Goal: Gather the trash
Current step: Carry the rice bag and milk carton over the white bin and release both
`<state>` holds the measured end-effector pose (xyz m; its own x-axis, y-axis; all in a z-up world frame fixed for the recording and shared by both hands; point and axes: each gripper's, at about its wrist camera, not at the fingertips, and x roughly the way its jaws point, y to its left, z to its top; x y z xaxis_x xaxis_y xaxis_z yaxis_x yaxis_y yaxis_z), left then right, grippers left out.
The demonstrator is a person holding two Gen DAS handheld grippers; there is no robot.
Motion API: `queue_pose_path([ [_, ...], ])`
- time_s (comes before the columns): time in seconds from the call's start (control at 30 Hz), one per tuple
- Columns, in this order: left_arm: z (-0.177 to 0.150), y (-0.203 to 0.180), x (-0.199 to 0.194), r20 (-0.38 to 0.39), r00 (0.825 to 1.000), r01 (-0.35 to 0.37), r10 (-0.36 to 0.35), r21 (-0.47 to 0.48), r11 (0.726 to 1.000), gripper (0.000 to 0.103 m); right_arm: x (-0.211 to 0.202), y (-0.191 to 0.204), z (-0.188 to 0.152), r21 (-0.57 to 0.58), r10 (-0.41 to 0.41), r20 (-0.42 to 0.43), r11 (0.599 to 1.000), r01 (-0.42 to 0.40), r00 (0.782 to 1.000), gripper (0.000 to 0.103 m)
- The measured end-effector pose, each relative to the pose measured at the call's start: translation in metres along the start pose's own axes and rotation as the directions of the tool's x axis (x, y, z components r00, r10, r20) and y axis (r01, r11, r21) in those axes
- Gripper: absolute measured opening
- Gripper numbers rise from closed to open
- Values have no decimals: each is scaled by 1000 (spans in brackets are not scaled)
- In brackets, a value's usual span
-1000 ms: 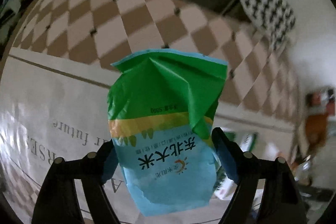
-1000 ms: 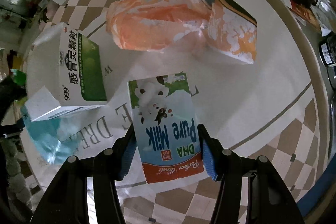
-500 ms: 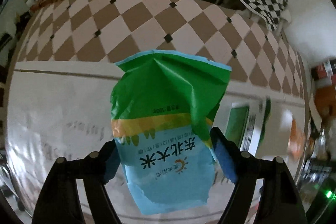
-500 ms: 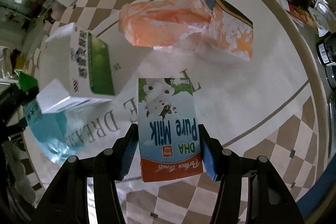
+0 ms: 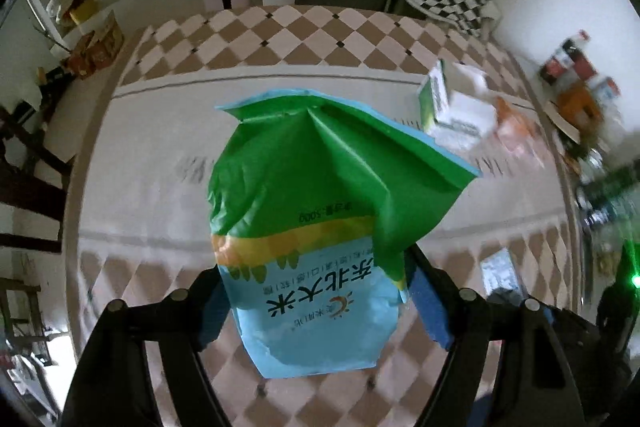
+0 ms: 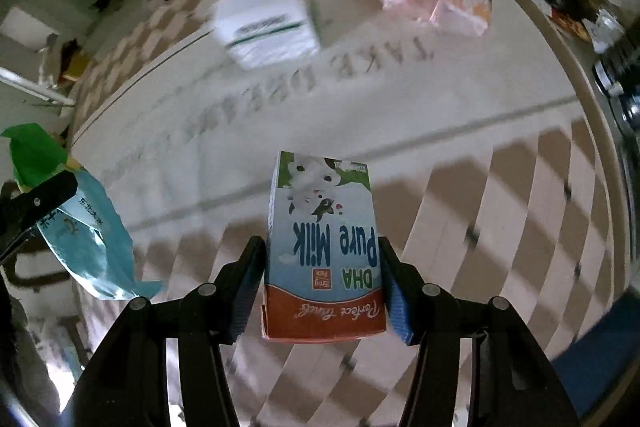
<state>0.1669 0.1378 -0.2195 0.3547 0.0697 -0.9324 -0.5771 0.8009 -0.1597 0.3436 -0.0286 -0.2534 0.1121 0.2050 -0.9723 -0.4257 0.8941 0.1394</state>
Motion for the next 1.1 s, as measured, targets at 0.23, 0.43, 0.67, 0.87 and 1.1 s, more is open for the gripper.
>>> queue_pose_path([
  [0.23, -119, 37, -61, 27, 998, 49, -50, 40, 998, 76, -52, 37, -136, -11, 28, 49, 1000, -27, 998, 57],
  [0.43, -235, 66, -49, -140, 988, 63, -60, 17, 998, 76, -50, 38, -277, 78, 32, -31, 996, -30, 999, 57],
  [0.67, -329, 98, 53, -344, 938, 23, -34, -38, 999, 76, 40, 17, -398, 146, 50, -244, 989, -15, 968, 57],
  [0.87, -375, 121, 192, -449, 892, 3, -49, -102, 995, 76, 162, 6, -437, 139, 49, -322, 990, -4, 945, 57],
  [1.1, -411, 149, 334, -523, 838, 38, -155, -229, 973, 76, 308, 0, -457, 117, 69, -366, 993, -28, 928, 57],
])
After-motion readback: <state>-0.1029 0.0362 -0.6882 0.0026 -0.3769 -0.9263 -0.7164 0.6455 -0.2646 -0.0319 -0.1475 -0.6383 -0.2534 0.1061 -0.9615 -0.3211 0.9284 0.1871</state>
